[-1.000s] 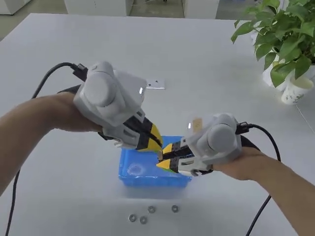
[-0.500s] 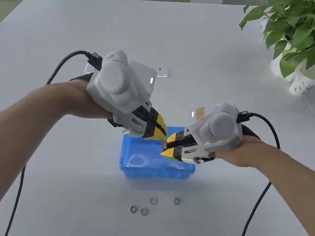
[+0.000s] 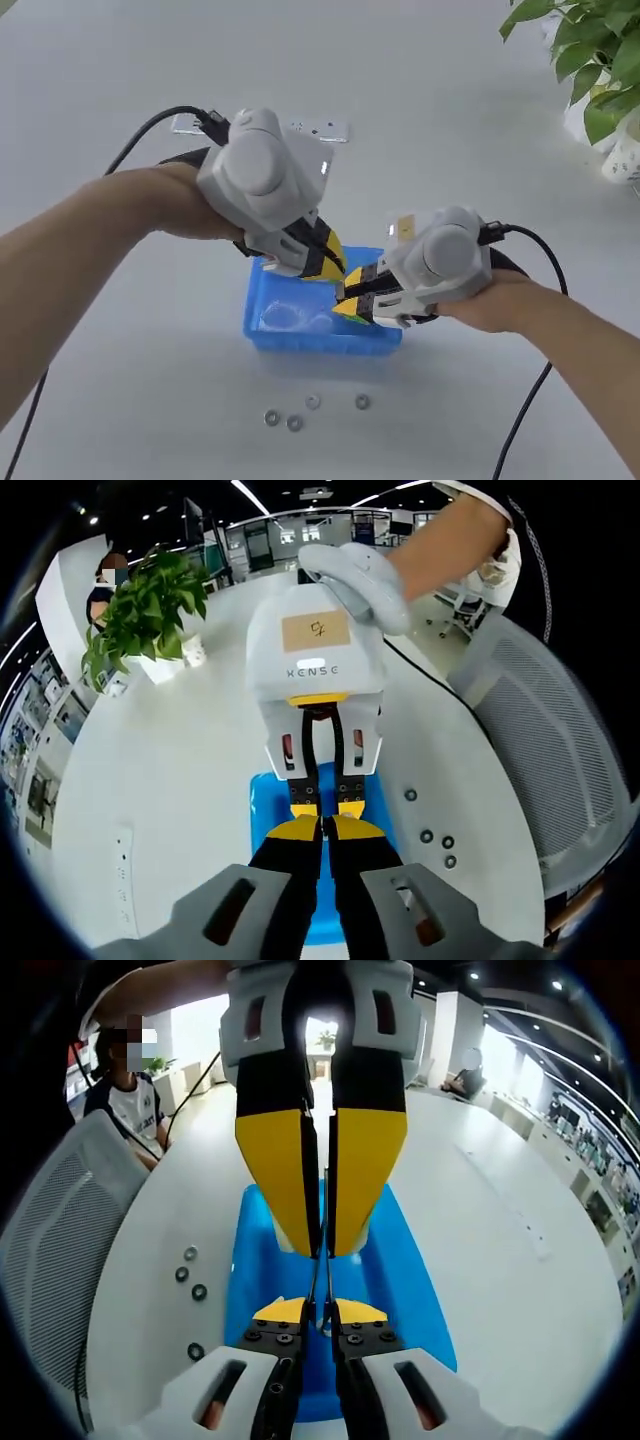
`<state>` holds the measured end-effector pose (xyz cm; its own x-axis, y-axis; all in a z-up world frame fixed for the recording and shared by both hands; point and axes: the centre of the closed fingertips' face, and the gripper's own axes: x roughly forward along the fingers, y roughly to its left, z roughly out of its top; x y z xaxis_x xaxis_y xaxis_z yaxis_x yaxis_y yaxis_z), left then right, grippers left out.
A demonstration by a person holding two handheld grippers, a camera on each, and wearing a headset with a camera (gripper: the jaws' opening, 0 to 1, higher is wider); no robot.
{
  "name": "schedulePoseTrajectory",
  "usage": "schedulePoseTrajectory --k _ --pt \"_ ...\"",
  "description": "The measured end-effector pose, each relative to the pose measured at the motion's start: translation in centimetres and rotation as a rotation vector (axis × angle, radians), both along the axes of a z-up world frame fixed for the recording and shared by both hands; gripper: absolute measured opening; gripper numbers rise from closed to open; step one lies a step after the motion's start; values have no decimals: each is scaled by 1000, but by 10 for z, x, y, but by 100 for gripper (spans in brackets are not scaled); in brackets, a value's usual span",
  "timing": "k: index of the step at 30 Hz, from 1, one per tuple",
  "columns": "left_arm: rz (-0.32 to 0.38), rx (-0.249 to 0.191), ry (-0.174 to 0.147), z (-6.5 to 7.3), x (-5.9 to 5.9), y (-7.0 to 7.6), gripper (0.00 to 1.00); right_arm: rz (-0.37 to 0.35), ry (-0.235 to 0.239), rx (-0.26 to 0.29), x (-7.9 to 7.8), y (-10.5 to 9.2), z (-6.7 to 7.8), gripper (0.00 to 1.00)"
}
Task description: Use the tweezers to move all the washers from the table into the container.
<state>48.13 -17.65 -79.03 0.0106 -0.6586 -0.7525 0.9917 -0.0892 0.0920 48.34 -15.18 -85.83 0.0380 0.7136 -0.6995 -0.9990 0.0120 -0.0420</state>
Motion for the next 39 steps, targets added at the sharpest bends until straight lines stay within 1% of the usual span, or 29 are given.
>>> schedulePoseTrajectory --k 4,6,9,16,20,29,39 --pt "5 -3 4 -4 0 0 6 6 2 -12 0 -1 -4 10" --pt "12 -15 2 -3 2 -1 6 2 6 -7 1 -2 -4 10" --pt "11 -17 4 -3 3 -2 6 1 11 -8 1 -2 -3 11" --pt "7 -20 9 -3 3 -2 6 9 -5 -15 1 -2 -3 12" --pt "3 -18 7 -2 2 -2 6 8 -13 -18 1 -2 -4 11" --pt "5 -24 -2 6 1 -2 6 7 -31 -8 1 -2 4 11" --pt "8 -23 -15 19 -4 -1 6 4 -52 5 -2 -2 19 11"
